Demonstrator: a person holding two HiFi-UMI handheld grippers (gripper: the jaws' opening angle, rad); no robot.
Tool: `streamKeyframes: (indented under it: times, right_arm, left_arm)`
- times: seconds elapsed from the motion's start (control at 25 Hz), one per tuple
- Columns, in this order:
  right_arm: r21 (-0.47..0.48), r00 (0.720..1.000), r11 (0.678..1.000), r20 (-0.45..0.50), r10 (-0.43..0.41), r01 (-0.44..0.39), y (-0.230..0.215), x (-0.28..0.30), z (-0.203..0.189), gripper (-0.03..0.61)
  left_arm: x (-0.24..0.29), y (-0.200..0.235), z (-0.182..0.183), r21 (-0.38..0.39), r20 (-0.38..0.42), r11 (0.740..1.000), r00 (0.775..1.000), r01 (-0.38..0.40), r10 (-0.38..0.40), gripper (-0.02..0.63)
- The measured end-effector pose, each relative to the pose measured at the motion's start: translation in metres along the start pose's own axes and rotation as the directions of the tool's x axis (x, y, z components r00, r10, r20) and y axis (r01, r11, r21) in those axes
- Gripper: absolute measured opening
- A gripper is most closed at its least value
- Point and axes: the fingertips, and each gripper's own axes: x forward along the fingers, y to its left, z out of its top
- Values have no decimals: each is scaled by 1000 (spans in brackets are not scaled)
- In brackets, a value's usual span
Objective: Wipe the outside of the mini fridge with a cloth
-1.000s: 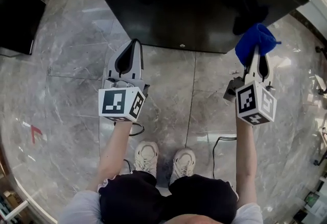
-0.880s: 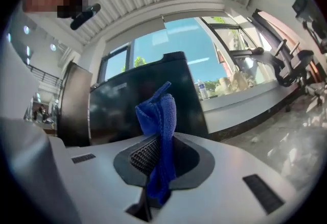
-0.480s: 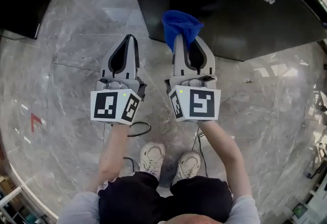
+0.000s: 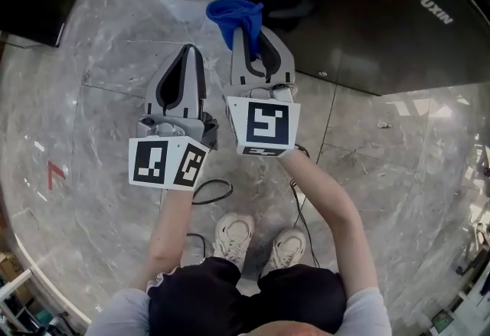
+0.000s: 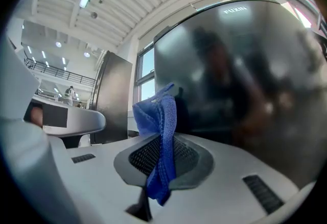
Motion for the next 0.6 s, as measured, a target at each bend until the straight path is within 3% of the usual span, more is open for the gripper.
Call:
streamKeyframes:
  times: [0.6]
  right_arm:
    - [-46, 991, 990, 14, -130, 131, -73, -55, 10, 60]
  left_arm:
    - [3, -39, -3, 19, -22, 997, 997, 72, -72, 5]
